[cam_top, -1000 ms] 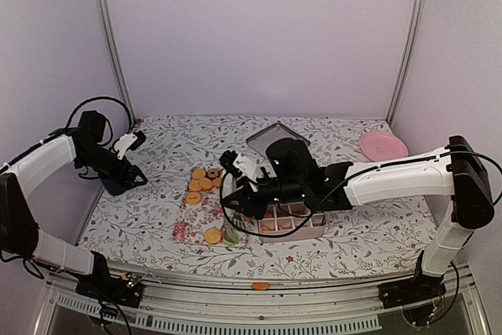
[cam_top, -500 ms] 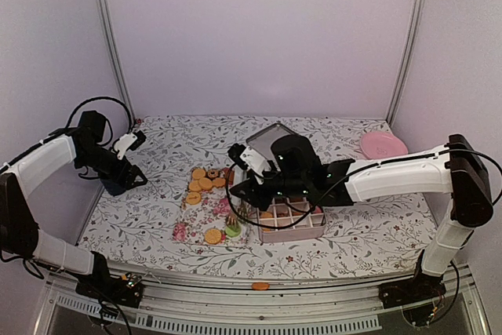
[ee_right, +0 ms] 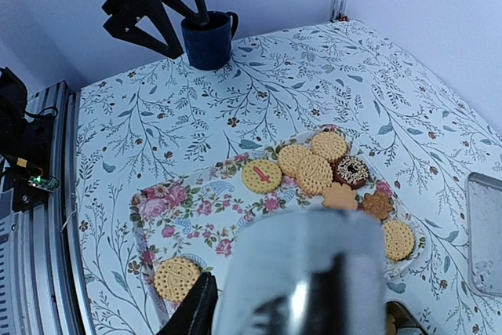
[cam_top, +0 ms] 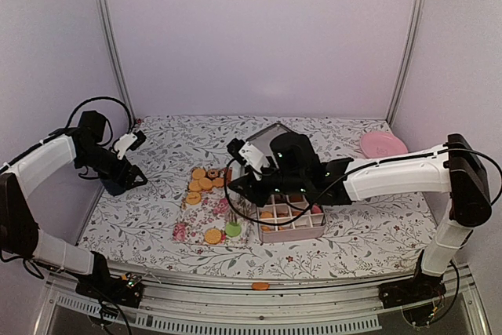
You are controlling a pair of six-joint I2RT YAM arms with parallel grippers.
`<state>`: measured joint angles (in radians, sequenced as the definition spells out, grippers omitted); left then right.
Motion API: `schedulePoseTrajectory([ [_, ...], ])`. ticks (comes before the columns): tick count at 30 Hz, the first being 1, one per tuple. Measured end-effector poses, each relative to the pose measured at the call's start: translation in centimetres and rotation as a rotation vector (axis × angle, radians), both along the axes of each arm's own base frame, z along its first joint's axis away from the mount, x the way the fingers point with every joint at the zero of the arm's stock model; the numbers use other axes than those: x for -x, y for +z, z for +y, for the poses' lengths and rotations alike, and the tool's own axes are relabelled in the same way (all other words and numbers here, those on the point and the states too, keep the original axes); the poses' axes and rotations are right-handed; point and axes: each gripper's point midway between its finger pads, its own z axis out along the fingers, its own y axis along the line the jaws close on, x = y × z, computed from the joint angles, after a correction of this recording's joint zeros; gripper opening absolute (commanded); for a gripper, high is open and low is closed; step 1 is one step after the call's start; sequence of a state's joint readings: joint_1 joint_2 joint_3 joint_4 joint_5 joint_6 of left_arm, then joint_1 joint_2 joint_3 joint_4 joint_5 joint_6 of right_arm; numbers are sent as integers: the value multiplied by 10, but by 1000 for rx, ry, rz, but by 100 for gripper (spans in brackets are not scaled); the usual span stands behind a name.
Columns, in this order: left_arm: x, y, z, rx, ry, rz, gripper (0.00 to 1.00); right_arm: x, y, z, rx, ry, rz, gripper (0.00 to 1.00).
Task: Pack the cookies
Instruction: Pick up the fake cookies from the plate.
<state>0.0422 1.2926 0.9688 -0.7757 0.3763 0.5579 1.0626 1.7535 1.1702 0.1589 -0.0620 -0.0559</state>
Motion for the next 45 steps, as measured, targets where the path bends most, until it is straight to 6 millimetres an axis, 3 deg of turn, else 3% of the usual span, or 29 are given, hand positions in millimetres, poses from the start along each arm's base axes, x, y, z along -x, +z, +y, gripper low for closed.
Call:
schedulePoseTrajectory([
  [7,0,0,0,0,0,0,90,16,12,6,-33,31,2,37],
  [24,0,0,0,-1,0,0,90,27,-1,5,-27,57,46,39],
  [32,0,0,0,-2,1,0,90,27,-3,4,-24,58,46,13],
  [38,0,0,1,-4,2,0,90,24,-1,4,-11,45,32,6],
  [45,0,0,1,-6,3,0,90,18,14,0,-2,21,-16,5],
])
